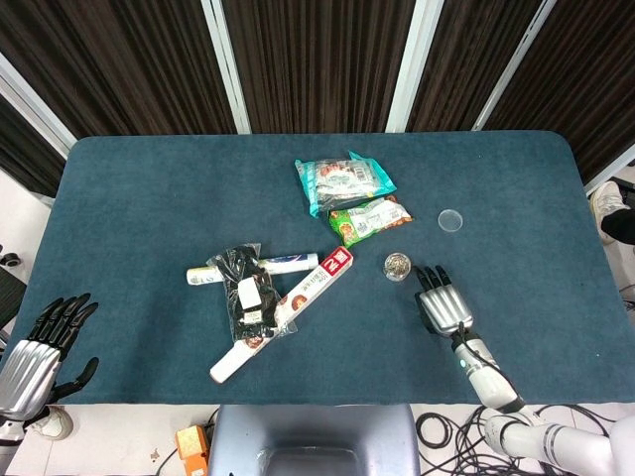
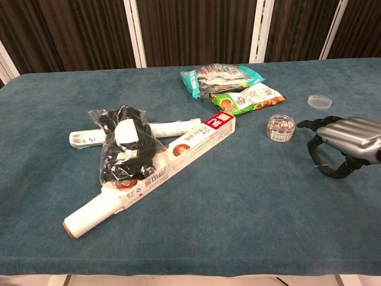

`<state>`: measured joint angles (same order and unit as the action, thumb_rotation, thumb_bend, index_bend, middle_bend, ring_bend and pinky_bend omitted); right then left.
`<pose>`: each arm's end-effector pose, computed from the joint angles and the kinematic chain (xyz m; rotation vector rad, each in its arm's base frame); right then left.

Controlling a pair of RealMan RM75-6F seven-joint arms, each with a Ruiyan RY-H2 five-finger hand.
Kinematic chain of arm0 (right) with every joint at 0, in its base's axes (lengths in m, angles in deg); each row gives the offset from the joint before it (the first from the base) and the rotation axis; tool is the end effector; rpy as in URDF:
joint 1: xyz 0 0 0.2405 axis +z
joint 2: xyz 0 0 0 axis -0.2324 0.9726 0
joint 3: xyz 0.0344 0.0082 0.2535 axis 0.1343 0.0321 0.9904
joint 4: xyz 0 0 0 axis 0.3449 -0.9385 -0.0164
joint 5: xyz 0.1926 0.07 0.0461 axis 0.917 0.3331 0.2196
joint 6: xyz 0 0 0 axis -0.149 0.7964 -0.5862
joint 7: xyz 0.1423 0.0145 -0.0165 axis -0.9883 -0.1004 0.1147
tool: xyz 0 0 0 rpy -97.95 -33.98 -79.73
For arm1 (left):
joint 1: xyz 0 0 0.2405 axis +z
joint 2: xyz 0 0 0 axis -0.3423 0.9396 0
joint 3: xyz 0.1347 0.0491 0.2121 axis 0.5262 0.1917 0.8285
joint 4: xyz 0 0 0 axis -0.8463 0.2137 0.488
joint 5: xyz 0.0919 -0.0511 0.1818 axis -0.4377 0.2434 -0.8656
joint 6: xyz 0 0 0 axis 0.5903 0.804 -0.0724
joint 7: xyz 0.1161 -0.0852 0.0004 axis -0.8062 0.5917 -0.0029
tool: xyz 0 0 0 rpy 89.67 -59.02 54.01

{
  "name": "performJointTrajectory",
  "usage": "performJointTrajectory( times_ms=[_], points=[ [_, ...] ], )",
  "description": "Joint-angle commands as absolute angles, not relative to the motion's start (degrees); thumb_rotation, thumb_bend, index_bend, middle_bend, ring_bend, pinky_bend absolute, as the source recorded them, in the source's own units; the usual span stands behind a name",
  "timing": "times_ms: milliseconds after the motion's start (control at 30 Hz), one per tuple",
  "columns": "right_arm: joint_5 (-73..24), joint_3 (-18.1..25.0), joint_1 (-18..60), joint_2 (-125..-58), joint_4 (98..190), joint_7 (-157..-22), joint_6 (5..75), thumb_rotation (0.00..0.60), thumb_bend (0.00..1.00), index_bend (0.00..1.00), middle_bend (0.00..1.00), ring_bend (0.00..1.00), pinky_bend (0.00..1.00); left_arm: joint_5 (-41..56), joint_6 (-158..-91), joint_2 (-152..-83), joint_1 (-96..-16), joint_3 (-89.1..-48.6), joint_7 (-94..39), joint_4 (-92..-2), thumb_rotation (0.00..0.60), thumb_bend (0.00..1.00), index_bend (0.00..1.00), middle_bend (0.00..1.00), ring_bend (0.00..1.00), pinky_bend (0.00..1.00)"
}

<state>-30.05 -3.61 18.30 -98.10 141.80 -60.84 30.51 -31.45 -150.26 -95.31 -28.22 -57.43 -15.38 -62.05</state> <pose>-0.2636 -0.3079 -0.0209 1.8859 -0.7908 0.5216 -0.2923 0.1733 0.1643 -1.6270 -0.8604 -1.1039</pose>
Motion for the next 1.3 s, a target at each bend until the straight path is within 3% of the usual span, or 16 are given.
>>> performJointTrajectory(
  times_ms=[33,433,800,1300],
  points=[
    [-30.2,-3.5,18.3,-97.9,142.0,-61.0,30.6,0.600,0.40,0.62,0.00,0.00,0.00,-31.4,-150.3,-95.3,-28.2,-57.4,-15.4,-62.0,0.600,0.40,0.00,0.00,0.00,0.04],
    [-30.2,-0.9,19.2,-95.1,146.6,-60.9,32.6,0.600,0.41,0.62,0.00,0.00,0.00,-31.2,-150.0,-95.4,-28.3,-57.5,-15.4,-62.1,0.600,0.40,0.00,0.00,0.00,0.04],
    [-18.4,8.1,27.0,-98.7,145.0,-53.1,30.3,0.600,0.41,0.62,0.00,0.00,0.00,-30.3,-148.5,-95.4,-28.9,-57.8,-15.9,-62.4,0.600,0.40,0.00,0.00,0.00,0.04],
    [-13.1,7.0,30.4,-103.5,137.3,-49.6,29.4,0.600,0.41,0.60,0.00,0.00,0.00,-30.1,-149.0,-95.1,-28.7,-58.0,-14.9,-62.2,0.600,0.40,0.00,0.00,0.00,0.04]
  ],
)
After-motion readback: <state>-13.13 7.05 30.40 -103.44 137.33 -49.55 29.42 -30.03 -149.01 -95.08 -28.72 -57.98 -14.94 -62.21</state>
